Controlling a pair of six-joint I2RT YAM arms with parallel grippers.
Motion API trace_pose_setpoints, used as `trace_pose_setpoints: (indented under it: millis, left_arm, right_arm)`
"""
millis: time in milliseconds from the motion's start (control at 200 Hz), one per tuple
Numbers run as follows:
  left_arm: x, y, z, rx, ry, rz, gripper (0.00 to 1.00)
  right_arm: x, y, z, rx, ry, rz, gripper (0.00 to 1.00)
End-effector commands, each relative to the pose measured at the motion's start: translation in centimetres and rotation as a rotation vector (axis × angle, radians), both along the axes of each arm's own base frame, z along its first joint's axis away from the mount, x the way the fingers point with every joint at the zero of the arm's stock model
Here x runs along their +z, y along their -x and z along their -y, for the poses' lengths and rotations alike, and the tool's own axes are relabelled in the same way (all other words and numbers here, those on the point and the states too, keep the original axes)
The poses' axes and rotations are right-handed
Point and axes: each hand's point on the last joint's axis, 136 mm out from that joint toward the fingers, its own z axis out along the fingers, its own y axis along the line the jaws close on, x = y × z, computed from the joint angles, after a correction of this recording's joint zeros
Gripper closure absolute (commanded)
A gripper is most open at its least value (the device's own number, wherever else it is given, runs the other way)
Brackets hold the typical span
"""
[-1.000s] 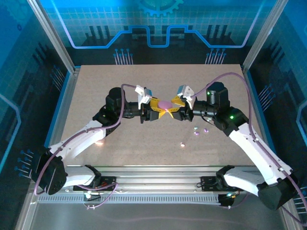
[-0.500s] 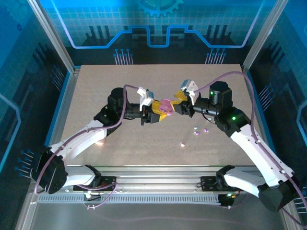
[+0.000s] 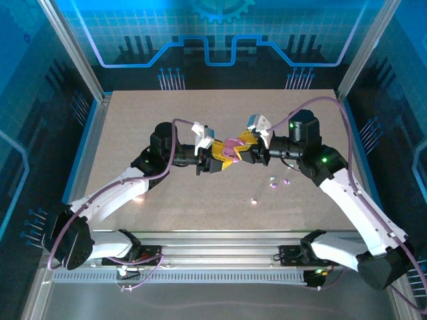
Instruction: Insert wireless bluetooth earbuds into charging case
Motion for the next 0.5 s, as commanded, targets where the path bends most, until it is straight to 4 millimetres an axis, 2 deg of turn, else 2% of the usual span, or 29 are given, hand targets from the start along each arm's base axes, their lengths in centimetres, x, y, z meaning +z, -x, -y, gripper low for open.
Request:
trace_pose_setpoints:
  millis: [0, 60, 290, 355, 495]
  left_arm:
    - [1.6, 1.0, 0.2, -0.051, 0.028, 0.085, 0.63]
    - [1.6, 1.1, 0.1, -0.050, 0.026, 0.096, 0.63]
    - [1.5, 1.2, 0.1, -0.043, 0.020, 0.133, 0.63]
    - [1.3, 1.0, 0.0, -0.029, 0.016, 0.144, 0.63]
    - [1.0, 0.4, -0.2, 0.018, 0.001, 0.166, 0.63]
  right_arm:
    - [0.6, 0.3, -0.2, 0.036, 0.000, -0.008, 0.61]
    - [0.6, 0.3, -0.3, 0.048, 0.006, -0.016, 0.67]
    - [0.3, 0.2, -0.6, 0.073, 0.037, -0.050, 0.66]
    - [0.9, 0.7, -0.7, 0.100, 0.025, -0.033, 0.64]
    - [3.5, 2.3, -0.3, 0.130, -0.030, 0.054, 0.60]
